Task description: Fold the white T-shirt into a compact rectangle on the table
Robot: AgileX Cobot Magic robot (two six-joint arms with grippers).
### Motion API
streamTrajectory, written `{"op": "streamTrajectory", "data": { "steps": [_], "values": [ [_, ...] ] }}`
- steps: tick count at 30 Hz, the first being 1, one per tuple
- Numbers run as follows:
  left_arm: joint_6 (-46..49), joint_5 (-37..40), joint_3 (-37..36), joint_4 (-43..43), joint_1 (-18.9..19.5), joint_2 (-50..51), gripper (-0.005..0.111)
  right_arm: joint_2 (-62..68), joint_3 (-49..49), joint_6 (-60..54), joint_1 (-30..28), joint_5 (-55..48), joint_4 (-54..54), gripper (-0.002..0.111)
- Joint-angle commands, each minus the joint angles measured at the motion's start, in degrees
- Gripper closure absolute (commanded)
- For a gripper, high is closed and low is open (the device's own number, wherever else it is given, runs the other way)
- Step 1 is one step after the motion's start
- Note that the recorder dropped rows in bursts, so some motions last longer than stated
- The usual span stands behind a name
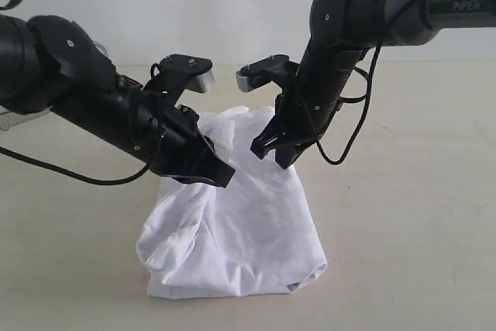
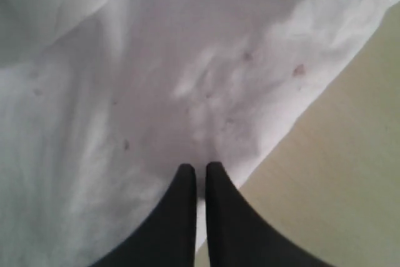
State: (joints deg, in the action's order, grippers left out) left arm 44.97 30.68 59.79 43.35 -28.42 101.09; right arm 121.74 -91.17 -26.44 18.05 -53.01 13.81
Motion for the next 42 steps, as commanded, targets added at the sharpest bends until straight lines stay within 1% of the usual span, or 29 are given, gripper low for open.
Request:
{"op": "streamTrajectory", "data": {
  "steps": [1,5,7,11,15,18,21,22,24,26,28,29,30,32,39,41,42],
  "values": [
    [-2.17,-4.28,0.43,-0.76,-0.29,1.63,0.102,1.71,-0.19,-1.19,-0.31,1.42,0.45,0.108],
    [-2.17,-4.86,0.43,-1.09,-0.29,1.63,0.102,2.75,-0.19,-1.19,-0.31,1.31,0.70,0.108],
    [-2.45,-6.04,0.43,-3.40,-0.29,1.63,0.102,2.75,-0.19,-1.19,-0.31,1.31,0.70,0.108],
    [-6.76,-6.54,0.43,-10.20,-0.29,1.63,0.102,2.75,-0.19,-1.19,-0.31,0.97,1.02,0.108],
    [-6.87,-6.82,0.43,-11.49,-0.29,1.63,0.102,2.63,-0.30,-0.73,-0.31,-0.27,1.11,0.108],
    [-6.87,-7.04,0.43,-14.96,-0.29,1.63,0.102,1.74,-0.30,-0.73,-0.31,-0.71,1.11,0.108],
    [-6.87,-7.14,0.43,-16.40,-0.29,1.63,0.102,0.59,-0.30,-0.73,-0.31,-0.71,1.38,0.108],
    [-6.87,-7.14,0.43,-16.40,-0.29,1.63,0.100,0.11,-0.30,-0.73,-0.31,-0.71,1.43,0.108],
    [-6.87,-7.14,0.43,-16.00,-0.29,1.63,0.091,-0.56,-0.30,-0.73,-0.31,-0.71,1.43,0.108],
    [-6.87,-6.85,0.43,-13.14,-0.29,1.63,0.077,-1.08,-0.30,-0.62,-0.31,-0.83,1.43,0.108],
    [-6.87,-6.59,0.43,-10.26,-0.29,1.63,0.059,-1.45,-0.30,-0.62,-0.31,-0.83,1.43,0.108],
    [-6.87,-6.59,0.43,-9.56,-0.29,1.63,0.052,-1.66,-0.30,-0.62,-0.31,-0.83,1.43,0.108],
    [-7.22,-6.59,0.43,-9.32,-0.29,1.80,0.047,-1.72,-0.30,-0.62,-0.31,-0.83,1.43,0.108],
    [-8.16,-6.70,0.43,-9.33,-0.29,2.42,0.045,-1.83,-0.30,-0.62,-0.31,-0.83,1.43,0.108],
    [-9.50,-7.29,0.43,-9.33,-0.29,6.49,0.045,-1.83,-0.30,-0.62,-0.31,-0.83,1.43,0.108],
    [-9.63,-7.83,0.43,-9.31,-0.29,6.60,0.047,-1.83,-0.30,-0.62,-0.31,-0.83,1.43,0.108],
    [-9.63,-8.08,0.43,-9.31,-0.29,6.60,0.052,-1.83,-0.30,-0.62,-0.31,-0.83,1.43,0.108]
  ]
}}
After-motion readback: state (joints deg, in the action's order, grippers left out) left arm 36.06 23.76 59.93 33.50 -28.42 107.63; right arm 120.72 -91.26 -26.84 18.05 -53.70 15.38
